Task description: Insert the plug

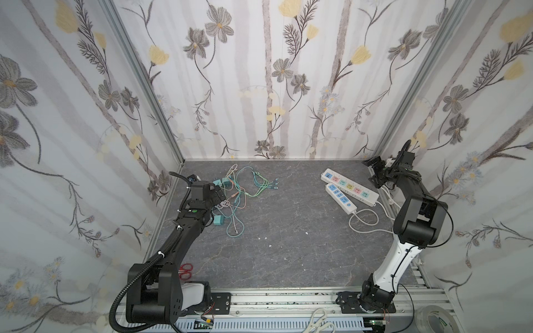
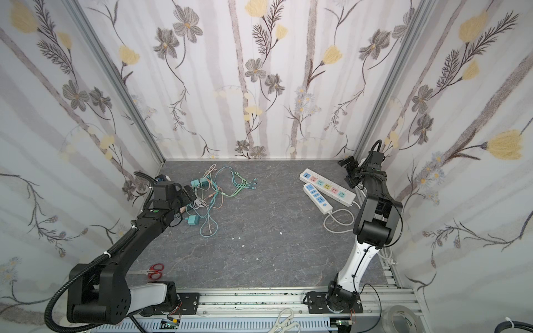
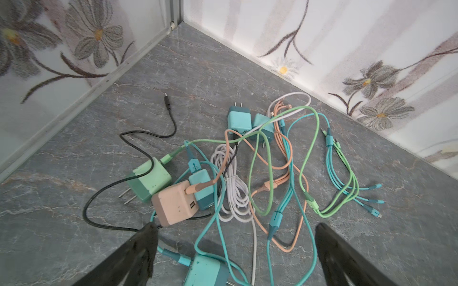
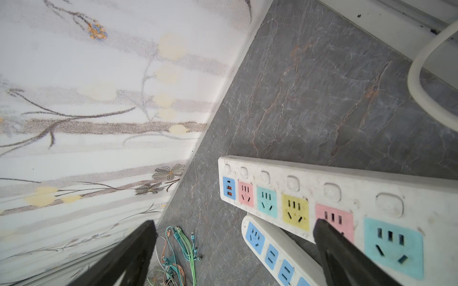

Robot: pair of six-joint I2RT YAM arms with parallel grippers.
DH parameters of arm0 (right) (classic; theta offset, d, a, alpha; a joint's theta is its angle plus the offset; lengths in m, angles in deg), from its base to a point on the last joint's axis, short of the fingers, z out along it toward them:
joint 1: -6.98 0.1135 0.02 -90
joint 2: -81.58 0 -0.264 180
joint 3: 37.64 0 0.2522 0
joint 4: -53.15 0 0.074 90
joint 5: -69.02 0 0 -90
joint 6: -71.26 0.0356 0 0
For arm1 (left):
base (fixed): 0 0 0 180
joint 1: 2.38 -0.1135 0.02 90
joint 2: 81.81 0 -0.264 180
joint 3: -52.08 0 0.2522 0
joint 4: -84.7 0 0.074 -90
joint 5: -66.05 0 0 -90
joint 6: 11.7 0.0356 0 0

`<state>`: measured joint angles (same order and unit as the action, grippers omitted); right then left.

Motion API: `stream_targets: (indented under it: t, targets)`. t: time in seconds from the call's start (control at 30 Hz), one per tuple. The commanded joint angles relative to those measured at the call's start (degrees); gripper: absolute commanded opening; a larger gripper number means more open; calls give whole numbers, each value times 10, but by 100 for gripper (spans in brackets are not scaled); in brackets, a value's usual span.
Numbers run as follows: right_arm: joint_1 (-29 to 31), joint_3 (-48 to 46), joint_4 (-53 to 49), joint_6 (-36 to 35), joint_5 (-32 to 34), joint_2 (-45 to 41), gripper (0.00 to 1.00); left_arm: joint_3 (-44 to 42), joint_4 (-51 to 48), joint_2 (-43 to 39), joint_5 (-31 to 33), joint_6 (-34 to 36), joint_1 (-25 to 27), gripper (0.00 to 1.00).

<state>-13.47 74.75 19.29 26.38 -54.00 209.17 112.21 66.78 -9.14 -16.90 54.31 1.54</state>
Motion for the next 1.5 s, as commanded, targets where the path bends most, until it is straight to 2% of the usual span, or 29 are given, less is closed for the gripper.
stream_targets:
  t: [0.0, 0.33, 0.47, 0.87, 1.07, 1.47]
  targets:
    - [-5, 53, -61, -1, 2, 35, 99, 1, -1, -3, -31, -1, -1, 100]
    - [-21, 77, -32, 78, -10, 104, 99, 11, -6, 24, -44, -11, 0, 100]
    - [-24, 76, -22, 94, -55, 132, 99, 14, -10, 37, -47, -11, -1, 100]
    - [-8, -113, 121, 159, -115, 57, 99, 12, -1, 63, -60, -14, -1, 100]
    - [23, -177, 142, 152, -100, 26, 99, 9, 1, 65, -66, -14, -1, 100]
    - [129, -197, 81, 61, -103, 2, 99, 10, -35, 44, -73, -21, 3, 100]
